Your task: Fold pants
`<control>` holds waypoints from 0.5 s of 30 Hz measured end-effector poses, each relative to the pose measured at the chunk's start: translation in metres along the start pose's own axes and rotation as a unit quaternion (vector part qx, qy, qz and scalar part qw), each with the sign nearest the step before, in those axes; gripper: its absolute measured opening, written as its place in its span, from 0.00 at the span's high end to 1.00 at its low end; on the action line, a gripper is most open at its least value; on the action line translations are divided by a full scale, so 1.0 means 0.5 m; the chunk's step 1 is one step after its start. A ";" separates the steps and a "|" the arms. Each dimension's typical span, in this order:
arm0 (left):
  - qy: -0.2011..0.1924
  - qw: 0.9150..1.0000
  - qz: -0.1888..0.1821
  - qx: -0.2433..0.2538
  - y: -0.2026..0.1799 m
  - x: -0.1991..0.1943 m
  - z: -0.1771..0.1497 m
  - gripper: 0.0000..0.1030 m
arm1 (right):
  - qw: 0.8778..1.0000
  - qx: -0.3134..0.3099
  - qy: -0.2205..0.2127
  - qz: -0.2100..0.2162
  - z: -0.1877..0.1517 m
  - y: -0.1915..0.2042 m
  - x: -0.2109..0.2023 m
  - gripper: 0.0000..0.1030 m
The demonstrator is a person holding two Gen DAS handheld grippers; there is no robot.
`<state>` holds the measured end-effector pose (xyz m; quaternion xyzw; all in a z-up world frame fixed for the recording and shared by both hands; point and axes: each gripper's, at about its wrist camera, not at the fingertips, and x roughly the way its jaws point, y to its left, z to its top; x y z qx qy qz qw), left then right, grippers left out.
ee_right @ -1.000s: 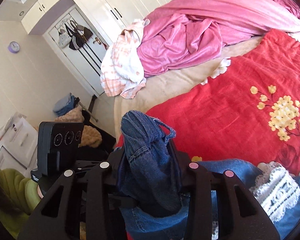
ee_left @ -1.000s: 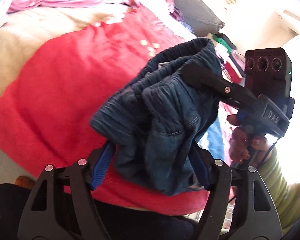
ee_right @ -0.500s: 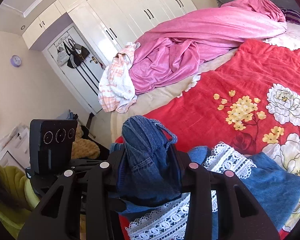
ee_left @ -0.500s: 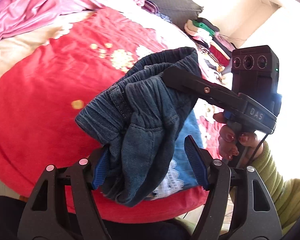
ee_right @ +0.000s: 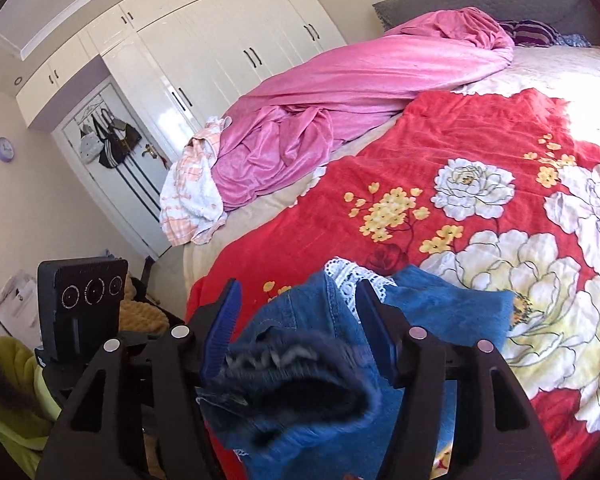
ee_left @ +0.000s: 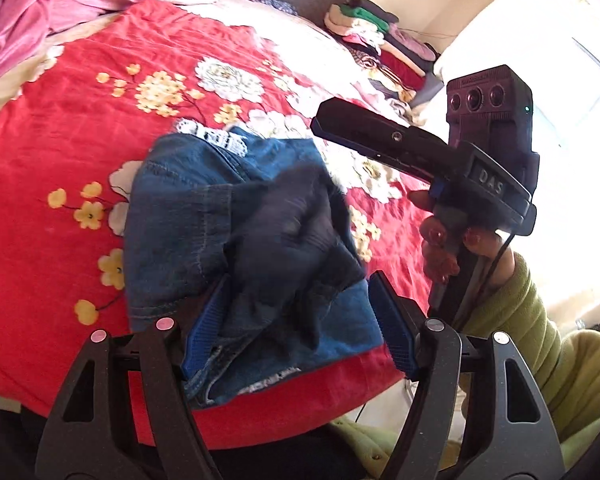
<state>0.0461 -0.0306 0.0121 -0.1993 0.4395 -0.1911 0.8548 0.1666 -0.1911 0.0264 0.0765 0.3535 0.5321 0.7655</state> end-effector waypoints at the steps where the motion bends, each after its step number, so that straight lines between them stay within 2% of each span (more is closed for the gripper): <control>1: 0.004 1.000 -0.007 0.001 -0.001 0.002 -0.002 0.40 | 1.000 0.002 -0.001 -0.009 -0.005 -0.004 -0.007 0.41; 4: 0.001 1.000 -0.009 0.007 -0.002 -0.007 -0.004 0.40 | 1.000 0.008 -0.001 -0.027 -0.019 -0.006 -0.019 0.37; 8: -0.039 0.999 0.015 -0.006 0.016 -0.051 -0.007 0.40 | 0.999 -0.001 0.014 -0.052 -0.037 0.011 -0.014 0.32; 11: -0.050 0.998 0.043 -0.017 0.041 -0.063 0.001 0.40 | 0.996 -0.024 0.041 -0.075 -0.057 0.030 0.001 0.29; 15: -0.038 0.996 0.079 -0.017 0.055 -0.030 0.009 0.40 | 0.988 -0.047 0.090 -0.115 -0.093 0.036 0.017 0.32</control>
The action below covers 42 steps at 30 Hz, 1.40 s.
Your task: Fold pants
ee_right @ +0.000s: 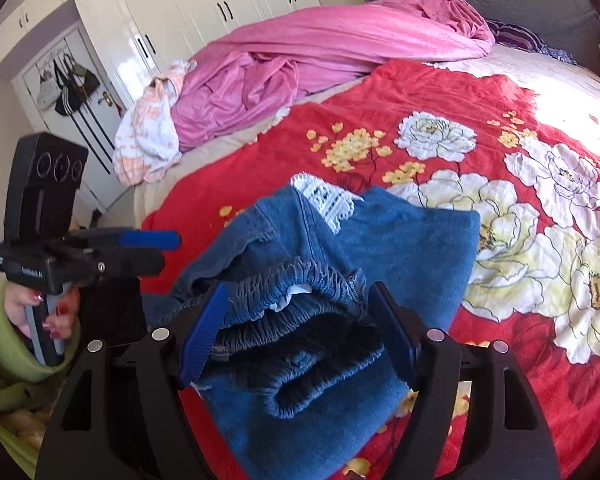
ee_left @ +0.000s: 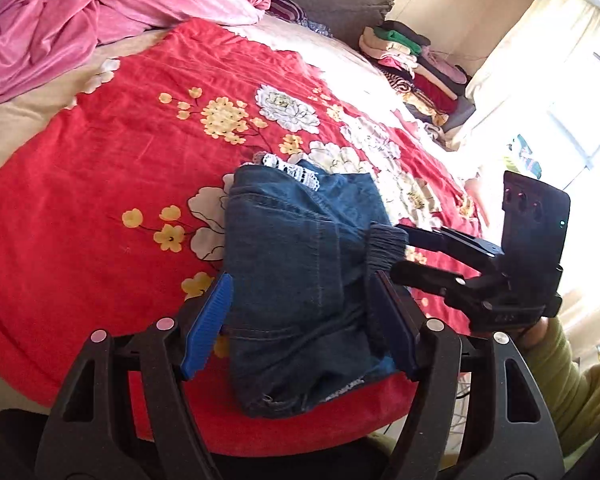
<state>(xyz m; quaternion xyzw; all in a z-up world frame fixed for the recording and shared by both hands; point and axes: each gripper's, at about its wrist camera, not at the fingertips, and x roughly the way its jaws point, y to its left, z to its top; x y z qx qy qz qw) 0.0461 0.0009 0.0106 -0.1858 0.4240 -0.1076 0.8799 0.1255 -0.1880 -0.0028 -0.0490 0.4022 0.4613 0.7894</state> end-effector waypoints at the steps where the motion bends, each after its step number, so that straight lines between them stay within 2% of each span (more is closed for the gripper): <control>1: 0.005 1.000 0.011 0.004 -0.002 0.009 0.000 0.40 | 1.000 -0.009 0.011 -0.014 -0.009 0.001 0.002 0.32; 4: 0.019 0.999 0.024 0.026 -0.017 0.033 -0.010 0.40 | 0.998 -0.027 0.031 -0.051 -0.038 0.002 0.005 0.32; 10: 0.044 0.995 0.053 0.069 -0.040 0.065 -0.055 0.40 | 0.995 -0.017 0.059 -0.082 -0.078 -0.016 0.017 0.31; 12: 0.043 0.995 0.053 0.069 -0.036 0.060 -0.060 0.40 | 0.995 -0.010 0.056 -0.077 -0.077 -0.016 0.010 0.31; 16: 0.032 0.997 0.041 0.054 -0.026 0.028 -0.056 0.40 | 0.998 0.008 0.023 -0.055 -0.054 -0.018 -0.022 0.30; 21: 0.015 0.998 0.042 0.052 -0.024 -0.012 -0.048 0.40 | 0.999 0.039 -0.022 -0.029 0.009 -0.032 -0.046 0.30; 23: 0.026 0.997 0.042 0.054 -0.028 -0.007 -0.054 0.40 | 0.999 0.034 -0.023 -0.025 0.041 -0.028 -0.034 0.30; 26: 0.054 0.996 0.053 0.056 -0.029 0.018 -0.073 0.41 | 0.999 0.012 0.009 -0.042 0.079 -0.021 0.014 0.32; 30: 0.080 0.995 0.051 0.043 -0.020 0.040 -0.095 0.41 | 0.997 0.003 0.067 -0.041 0.093 -0.024 0.093 0.42; 31: 0.083 0.994 0.048 0.044 -0.020 0.042 -0.099 0.41 | 0.996 -0.004 0.080 -0.042 0.091 -0.021 0.108 0.51; 32: 0.083 0.994 0.048 0.043 -0.020 0.041 -0.101 0.41 | 0.995 -0.011 0.088 -0.037 0.087 -0.017 0.121 0.56; 33: 0.083 0.995 0.046 0.043 -0.019 0.041 -0.102 0.41 | 0.995 -0.013 0.094 -0.026 0.081 -0.014 0.129 0.72; 34: 0.084 0.995 0.045 0.042 -0.019 0.040 -0.102 0.41 | 0.996 -0.012 0.093 -0.007 0.076 -0.011 0.133 0.79; 36: 0.084 0.995 0.043 0.041 -0.017 0.041 -0.102 0.40 | 0.997 -0.016 0.079 -0.006 0.073 -0.007 0.127 0.82; 37: 0.084 0.995 0.043 0.041 -0.017 0.041 -0.102 0.40 | 0.997 -0.020 0.074 -0.016 0.074 -0.007 0.122 0.91; 40: 0.084 0.995 0.042 0.041 -0.017 0.041 -0.104 0.40 | 0.997 -0.026 0.062 -0.034 0.090 -0.008 0.113 0.91; 42: 0.083 0.995 0.041 0.040 -0.017 0.040 -0.104 0.40 | 0.997 -0.018 0.071 -0.037 0.094 -0.016 0.126 0.91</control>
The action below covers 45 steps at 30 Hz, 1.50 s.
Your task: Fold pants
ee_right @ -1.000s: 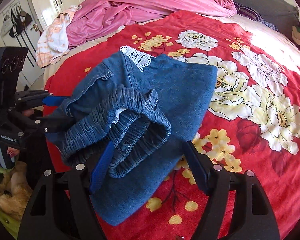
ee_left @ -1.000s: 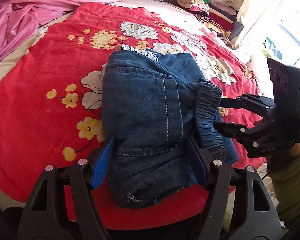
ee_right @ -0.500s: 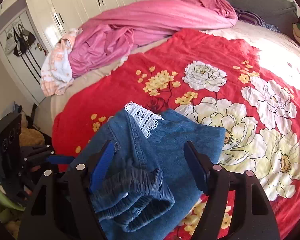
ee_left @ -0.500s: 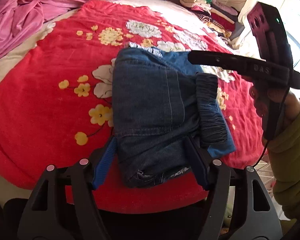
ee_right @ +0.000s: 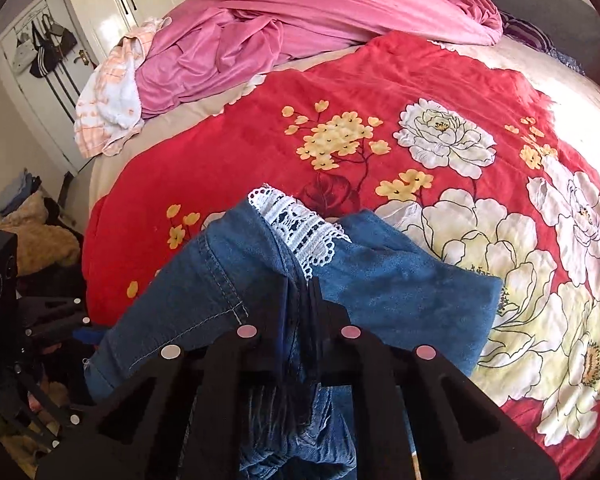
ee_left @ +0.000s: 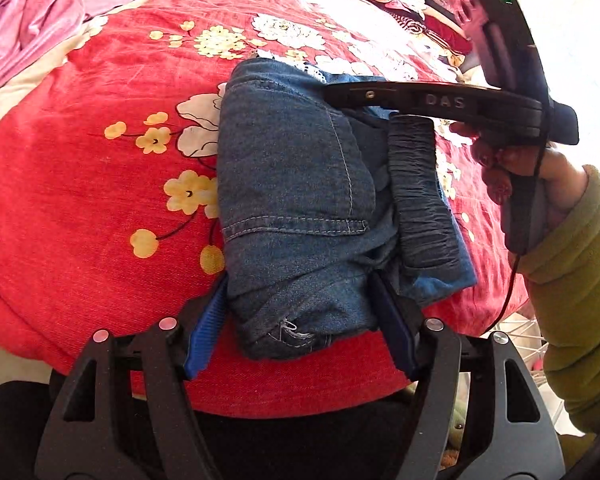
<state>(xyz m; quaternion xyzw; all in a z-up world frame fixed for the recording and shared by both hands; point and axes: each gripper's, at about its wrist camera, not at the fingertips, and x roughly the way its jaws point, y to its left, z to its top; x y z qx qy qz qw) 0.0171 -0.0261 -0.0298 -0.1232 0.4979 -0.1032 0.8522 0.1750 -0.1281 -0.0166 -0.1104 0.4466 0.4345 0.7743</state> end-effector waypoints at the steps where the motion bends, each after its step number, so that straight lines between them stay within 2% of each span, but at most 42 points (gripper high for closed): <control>1: 0.000 1.000 0.000 0.000 0.000 0.000 0.000 0.40 | 1.000 0.010 0.007 0.003 0.000 -0.006 0.010 0.91; 5: 0.000 1.000 0.000 0.000 0.000 -0.002 -0.001 0.40 | 0.999 0.030 0.012 0.000 -0.003 -0.015 0.027 0.91; 8: 0.000 1.000 -0.001 0.000 0.000 -0.002 -0.001 0.40 | 0.999 0.041 0.001 -0.005 -0.007 -0.016 0.007 0.75; 10: 0.000 1.000 -0.001 0.000 0.000 -0.002 -0.001 0.40 | 0.998 0.058 -0.013 -0.002 -0.013 -0.021 -0.017 0.55; 12: -0.001 1.000 -0.002 -0.001 -0.001 -0.004 -0.001 0.40 | 0.997 0.071 -0.035 -0.002 -0.021 -0.027 -0.049 0.52; 13: -0.002 1.000 -0.003 0.000 -0.001 -0.005 -0.001 0.40 | 0.996 0.076 -0.047 -0.007 -0.024 -0.029 -0.066 0.48; 16: -0.012 1.000 -0.008 0.001 0.000 -0.019 0.002 0.40 | 0.993 0.090 -0.080 -0.014 -0.047 -0.031 -0.117 0.28; 20: -0.047 0.999 -0.011 -0.012 0.018 -0.052 0.021 0.40 | 0.989 0.114 -0.094 -0.027 -0.101 -0.041 -0.158 0.20; 21: -0.049 0.999 -0.010 -0.015 0.024 -0.052 0.029 0.40 | 0.988 0.123 -0.091 -0.028 -0.114 -0.044 -0.162 0.13; 25: -0.047 0.999 0.003 -0.027 0.045 -0.033 0.063 0.40 | 0.986 0.154 -0.070 -0.013 -0.168 -0.053 -0.151 0.13; 30: -0.027 0.999 -0.012 -0.026 0.052 0.009 0.095 0.40 | 0.982 0.185 -0.043 0.004 -0.210 -0.059 -0.105 0.13; 33: -0.021 0.999 -0.038 -0.033 0.055 0.037 0.110 0.40 | 0.980 0.190 -0.060 0.027 -0.212 -0.056 -0.092 0.12; 35: -0.018 0.997 -0.069 -0.041 0.051 0.054 0.112 0.40 | 0.979 0.186 -0.065 0.043 -0.205 -0.050 -0.078 0.19; 37: -0.018 0.997 -0.069 -0.038 0.045 0.066 0.114 0.41 | 0.980 0.175 -0.068 0.059 -0.195 -0.040 -0.065 0.47; 38: -0.019 0.997 -0.064 -0.036 0.041 0.065 0.116 0.44 | 0.980 0.174 -0.071 0.068 -0.189 -0.037 -0.064 0.51; 41: -0.029 0.997 -0.067 -0.040 0.040 0.043 0.133 0.51 | 0.982 0.155 -0.088 0.056 -0.162 -0.022 -0.081 0.57; 45: -0.063 0.997 -0.048 -0.019 0.032 0.006 0.179 0.51 | 0.984 0.119 -0.122 0.046 -0.109 -0.010 -0.110 0.57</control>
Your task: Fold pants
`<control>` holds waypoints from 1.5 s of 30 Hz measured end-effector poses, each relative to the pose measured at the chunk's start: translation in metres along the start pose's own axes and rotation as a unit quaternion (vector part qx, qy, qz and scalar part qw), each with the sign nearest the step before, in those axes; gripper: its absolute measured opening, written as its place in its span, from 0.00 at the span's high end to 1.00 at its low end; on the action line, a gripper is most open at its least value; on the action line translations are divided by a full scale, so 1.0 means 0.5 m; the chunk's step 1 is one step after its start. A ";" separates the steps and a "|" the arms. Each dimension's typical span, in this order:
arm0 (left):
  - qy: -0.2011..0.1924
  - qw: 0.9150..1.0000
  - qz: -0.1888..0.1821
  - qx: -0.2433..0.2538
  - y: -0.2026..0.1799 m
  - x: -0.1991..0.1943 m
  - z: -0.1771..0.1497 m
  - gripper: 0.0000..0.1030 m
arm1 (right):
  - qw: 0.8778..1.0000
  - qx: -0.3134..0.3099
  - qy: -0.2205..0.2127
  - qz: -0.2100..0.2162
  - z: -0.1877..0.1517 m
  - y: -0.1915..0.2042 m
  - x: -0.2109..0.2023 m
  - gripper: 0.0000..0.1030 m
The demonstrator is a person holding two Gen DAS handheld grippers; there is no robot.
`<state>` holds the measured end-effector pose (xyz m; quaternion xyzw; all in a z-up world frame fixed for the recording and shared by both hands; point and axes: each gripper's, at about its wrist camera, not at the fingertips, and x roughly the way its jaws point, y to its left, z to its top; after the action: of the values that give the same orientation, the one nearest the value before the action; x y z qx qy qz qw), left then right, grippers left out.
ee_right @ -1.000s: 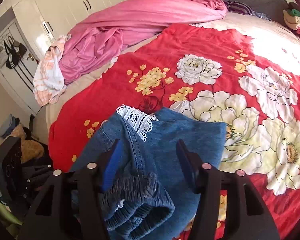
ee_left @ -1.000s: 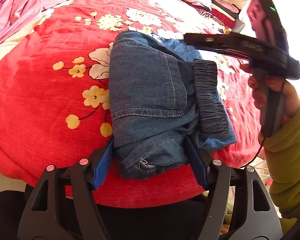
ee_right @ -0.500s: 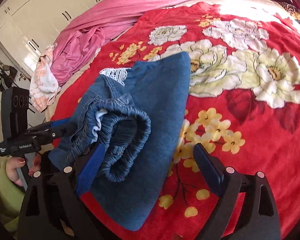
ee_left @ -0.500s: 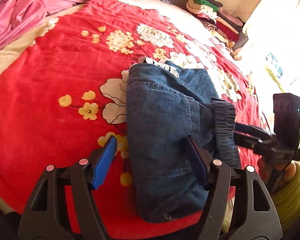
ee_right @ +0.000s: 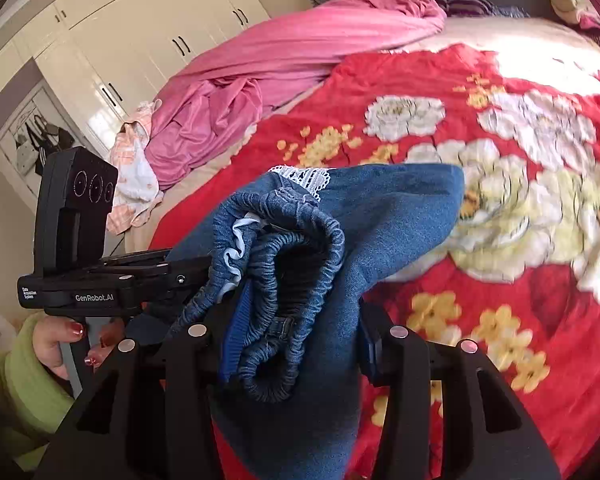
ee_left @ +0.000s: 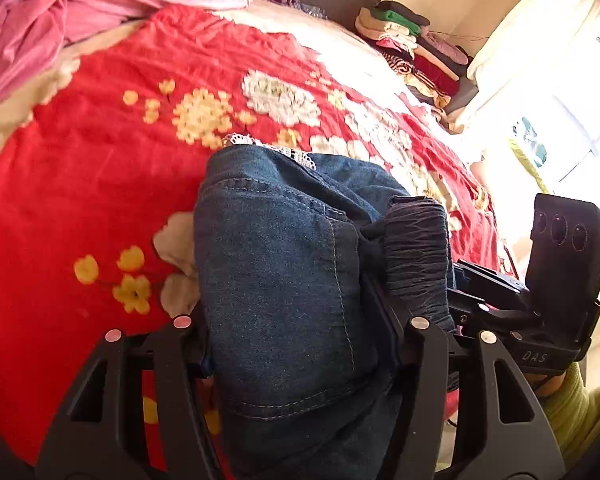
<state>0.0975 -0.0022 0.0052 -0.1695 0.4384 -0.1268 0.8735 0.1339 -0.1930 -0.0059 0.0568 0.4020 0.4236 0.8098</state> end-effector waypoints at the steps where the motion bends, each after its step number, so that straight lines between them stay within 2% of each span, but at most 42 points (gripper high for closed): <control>1: -0.008 1.000 0.004 0.005 -0.001 -0.005 0.018 0.51 | 1.000 -0.010 -0.009 -0.003 0.017 0.003 -0.001 0.57; 7: -0.035 0.997 0.045 0.042 0.005 0.019 0.107 0.51 | 0.998 -0.043 -0.039 -0.026 0.107 -0.022 0.039 0.55; 9: -0.028 0.997 0.051 0.044 0.021 0.051 0.117 0.51 | 0.999 -0.028 -0.023 -0.039 0.118 -0.047 0.068 0.55; 12: -0.007 0.998 0.063 0.031 0.049 0.091 0.111 0.49 | 0.998 0.014 0.011 -0.058 0.114 -0.087 0.108 0.48; 13: -0.001 0.997 0.067 0.022 0.057 0.100 0.106 0.46 | 0.997 0.023 0.017 -0.064 0.108 -0.097 0.115 0.41; 14: -0.001 0.998 0.067 0.015 0.063 0.102 0.101 0.37 | 0.997 0.033 0.020 -0.070 0.099 -0.104 0.117 0.36; 16: -0.003 0.998 0.068 0.010 0.071 0.099 0.091 0.29 | 0.995 0.053 0.021 -0.079 0.085 -0.115 0.118 0.25; 19: -0.006 0.997 0.072 0.007 0.074 0.092 0.080 0.24 | 0.993 0.066 0.017 -0.092 0.069 -0.124 0.108 0.18; 24: -0.016 0.996 0.081 0.012 0.066 0.074 0.070 0.20 | 0.991 0.050 0.005 -0.125 0.057 -0.110 0.082 0.13; 25: -0.017 0.996 0.083 0.013 0.064 0.070 0.068 0.18 | 0.990 0.047 0.002 -0.131 0.055 -0.107 0.076 0.10; 30: -0.023 0.996 0.087 0.011 0.061 0.049 0.054 0.16 | 0.986 0.034 -0.013 -0.164 0.043 -0.097 0.044 0.07; 38: -0.038 0.995 0.096 0.015 0.049 -0.001 0.022 0.10 | 0.982 0.024 -0.059 -0.180 0.033 -0.067 -0.025 0.05; 45: -0.059 0.994 0.097 0.011 0.030 -0.045 -0.020 0.10 | 0.976 -0.008 -0.104 -0.191 0.018 -0.015 -0.082 0.05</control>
<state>0.0773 0.0179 0.0096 -0.1243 0.3992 -0.0362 0.9077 0.1320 -0.2255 0.0214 0.0161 0.3158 0.2558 0.9135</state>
